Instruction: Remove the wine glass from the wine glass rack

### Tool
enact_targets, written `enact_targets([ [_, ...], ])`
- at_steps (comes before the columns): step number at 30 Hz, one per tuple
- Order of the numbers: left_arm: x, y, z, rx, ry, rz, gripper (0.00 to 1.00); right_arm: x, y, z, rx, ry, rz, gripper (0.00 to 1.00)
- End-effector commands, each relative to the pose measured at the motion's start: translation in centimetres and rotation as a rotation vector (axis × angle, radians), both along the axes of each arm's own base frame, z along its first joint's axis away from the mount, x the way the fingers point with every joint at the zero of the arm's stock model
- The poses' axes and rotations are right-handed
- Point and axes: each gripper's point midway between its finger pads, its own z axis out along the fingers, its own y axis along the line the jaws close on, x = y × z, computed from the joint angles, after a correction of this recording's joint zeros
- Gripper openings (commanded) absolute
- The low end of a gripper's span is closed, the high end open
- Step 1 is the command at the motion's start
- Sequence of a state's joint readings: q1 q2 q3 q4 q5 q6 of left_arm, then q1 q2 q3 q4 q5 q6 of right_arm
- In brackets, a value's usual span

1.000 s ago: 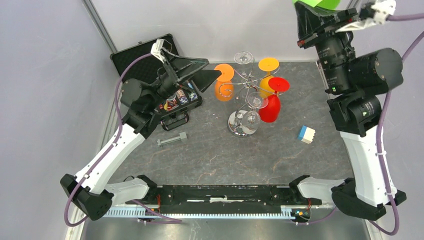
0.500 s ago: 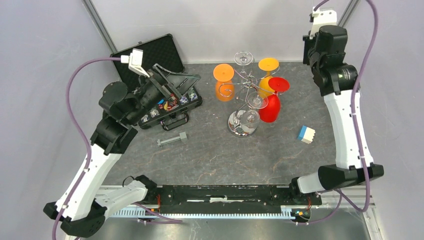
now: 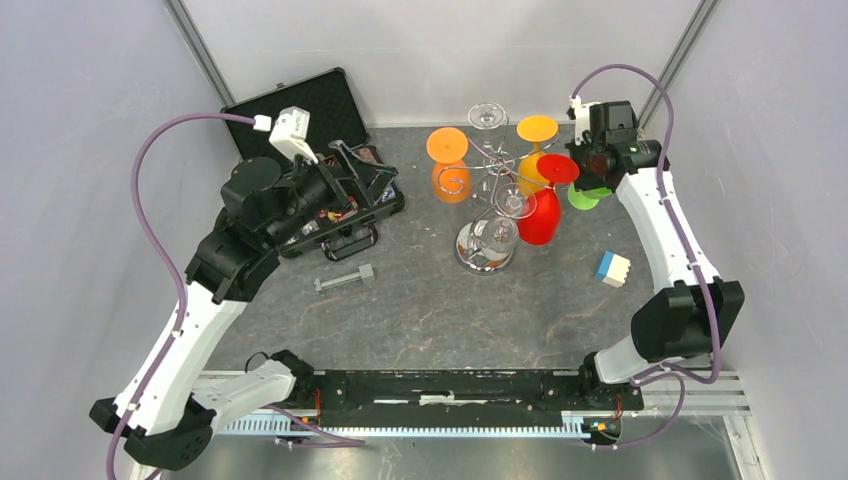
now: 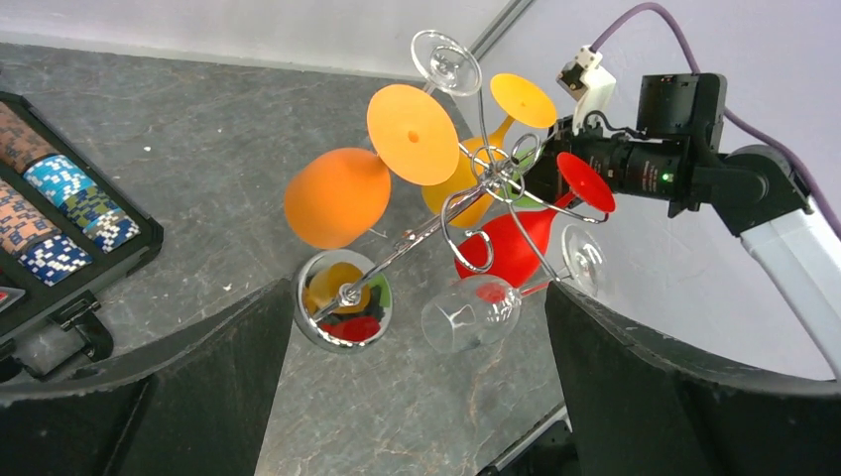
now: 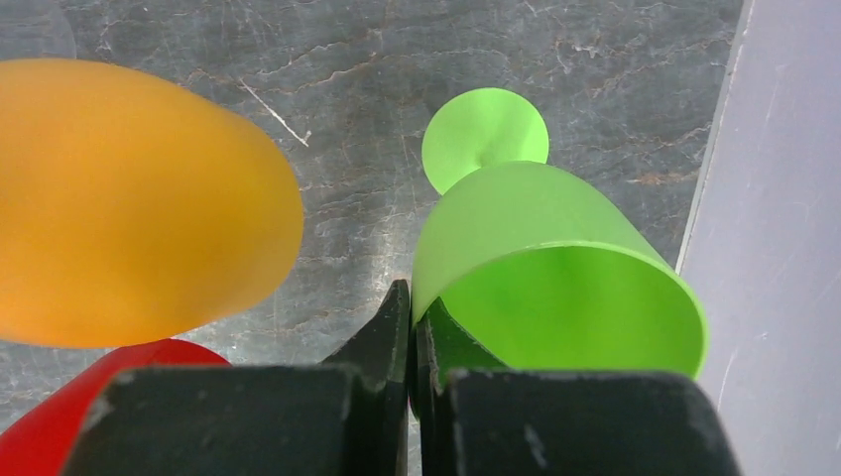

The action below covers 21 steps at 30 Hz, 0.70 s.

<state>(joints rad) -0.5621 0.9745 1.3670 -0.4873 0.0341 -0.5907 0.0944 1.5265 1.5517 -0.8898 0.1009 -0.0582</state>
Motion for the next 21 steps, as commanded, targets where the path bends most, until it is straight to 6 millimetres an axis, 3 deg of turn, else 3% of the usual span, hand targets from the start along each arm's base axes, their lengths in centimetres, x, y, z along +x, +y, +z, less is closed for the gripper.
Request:
enact_targets([
  [1,0.3,0.4,-1.0,0.068,-0.02,0.007,1.0,0.8,-0.2,-0.8,0.014,0.006,0.019,0.0],
  [13,0.2,0.8,-2.3,0.084,-0.002,0.02,1.0,0.8,-1.3,-5.2,0.08,0.09,0.005,0.0],
  [21,0.6,0.5,-3.0,0.096,0.034,0.017,1.0,1.7,-0.5,-5.7,0.119,0.096,0.028,0.01],
])
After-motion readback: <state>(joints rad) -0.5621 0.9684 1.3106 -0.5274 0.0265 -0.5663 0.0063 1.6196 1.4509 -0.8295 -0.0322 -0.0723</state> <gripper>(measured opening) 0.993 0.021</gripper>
